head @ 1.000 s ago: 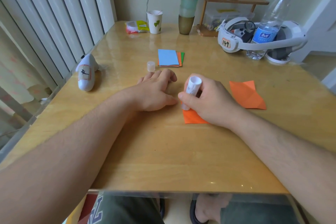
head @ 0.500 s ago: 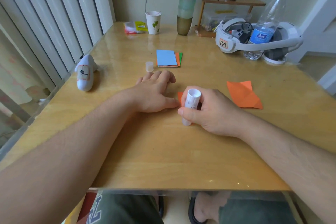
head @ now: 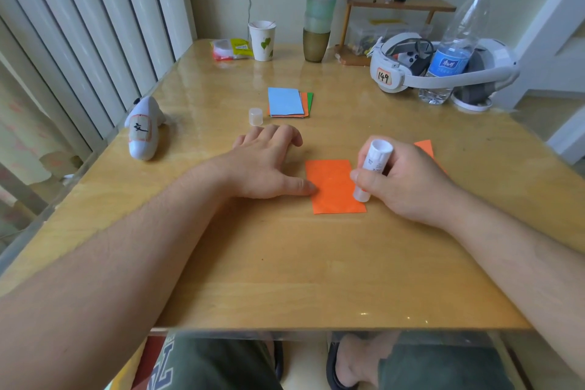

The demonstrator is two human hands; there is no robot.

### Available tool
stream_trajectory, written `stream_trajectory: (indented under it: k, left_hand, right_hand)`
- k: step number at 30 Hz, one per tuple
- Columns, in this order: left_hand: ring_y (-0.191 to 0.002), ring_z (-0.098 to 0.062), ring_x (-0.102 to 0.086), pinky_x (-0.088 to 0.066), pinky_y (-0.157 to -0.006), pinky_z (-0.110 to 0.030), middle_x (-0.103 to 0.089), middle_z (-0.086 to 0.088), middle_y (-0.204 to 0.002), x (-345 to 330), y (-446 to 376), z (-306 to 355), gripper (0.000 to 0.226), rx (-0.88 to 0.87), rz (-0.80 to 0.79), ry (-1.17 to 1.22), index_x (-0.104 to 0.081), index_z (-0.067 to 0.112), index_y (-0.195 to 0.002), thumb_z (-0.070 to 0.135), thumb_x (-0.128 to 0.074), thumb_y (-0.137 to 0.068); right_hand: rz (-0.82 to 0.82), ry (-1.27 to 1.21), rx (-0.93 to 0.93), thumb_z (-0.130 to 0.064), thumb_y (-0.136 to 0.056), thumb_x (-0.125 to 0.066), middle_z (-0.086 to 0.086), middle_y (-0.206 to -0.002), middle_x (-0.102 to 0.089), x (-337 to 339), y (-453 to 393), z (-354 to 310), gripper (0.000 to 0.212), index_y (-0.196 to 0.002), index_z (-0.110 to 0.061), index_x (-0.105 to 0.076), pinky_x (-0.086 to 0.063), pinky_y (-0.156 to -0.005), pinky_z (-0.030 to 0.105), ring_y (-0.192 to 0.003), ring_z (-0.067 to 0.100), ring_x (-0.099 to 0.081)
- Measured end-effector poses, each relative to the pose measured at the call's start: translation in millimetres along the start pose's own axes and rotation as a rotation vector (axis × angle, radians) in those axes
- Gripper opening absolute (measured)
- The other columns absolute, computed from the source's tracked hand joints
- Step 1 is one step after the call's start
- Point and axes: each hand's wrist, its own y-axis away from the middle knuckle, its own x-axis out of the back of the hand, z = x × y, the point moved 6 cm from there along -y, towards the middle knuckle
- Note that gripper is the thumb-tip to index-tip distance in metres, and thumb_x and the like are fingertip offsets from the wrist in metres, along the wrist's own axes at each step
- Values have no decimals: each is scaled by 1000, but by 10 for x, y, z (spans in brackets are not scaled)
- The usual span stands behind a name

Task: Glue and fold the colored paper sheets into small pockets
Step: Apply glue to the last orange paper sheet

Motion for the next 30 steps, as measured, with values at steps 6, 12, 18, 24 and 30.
stream_trajectory:
  k: [6, 12, 18, 24, 30]
  left_hand:
    - [-132, -17, -29, -25, -111, -39, -33, 15, -130, -2, 5, 2, 76, -12, -1, -1, -35, 40, -130, 77, -71, -74]
    - [-129, -17, -30, -26, -111, -39, -33, 17, -129, -9, 13, 0, 88, 6, -35, -4, -33, 43, -127, 90, -54, -55]
    - [-131, -18, -30, -26, -113, -41, -32, 16, -130, -3, 11, -7, 77, 1, -24, 0, -34, 41, -129, 78, -70, -72]
    - [-131, -19, -31, -27, -114, -42, -32, 15, -130, -18, -1, -10, 75, 15, -39, 1, -34, 42, -129, 80, -64, -71]
    - [-132, -21, -31, -26, -115, -43, -36, 10, -139, -26, 15, 38, 81, 31, -26, -11, -34, 39, -129, 87, -62, -70]
  right_hand:
    - [-53, -37, 36, -20, -93, -71, 1, -73, -77, -77, 44, 52, 16, -85, -16, -57, -55, -76, 38, -77, 21, -72]
    - [-120, -14, 36, -15, -93, -74, -1, -71, -76, -83, 103, -8, 20, -82, -20, -58, -56, -76, 38, -78, 20, -73]
    - [-51, -153, 1, -31, -85, -71, -10, -65, -70, 11, 100, 13, 21, -78, -17, -58, -46, -66, 28, -67, 13, -59]
    - [98, -305, -32, -28, -82, -65, -4, -62, -56, 97, 34, 84, 19, -73, -15, -56, -37, -63, 31, -67, 15, -47]
    - [-88, -209, 22, -30, -82, -70, -4, -66, -70, -56, 103, 72, 21, -80, -12, -59, -45, -67, 26, -68, 9, -57]
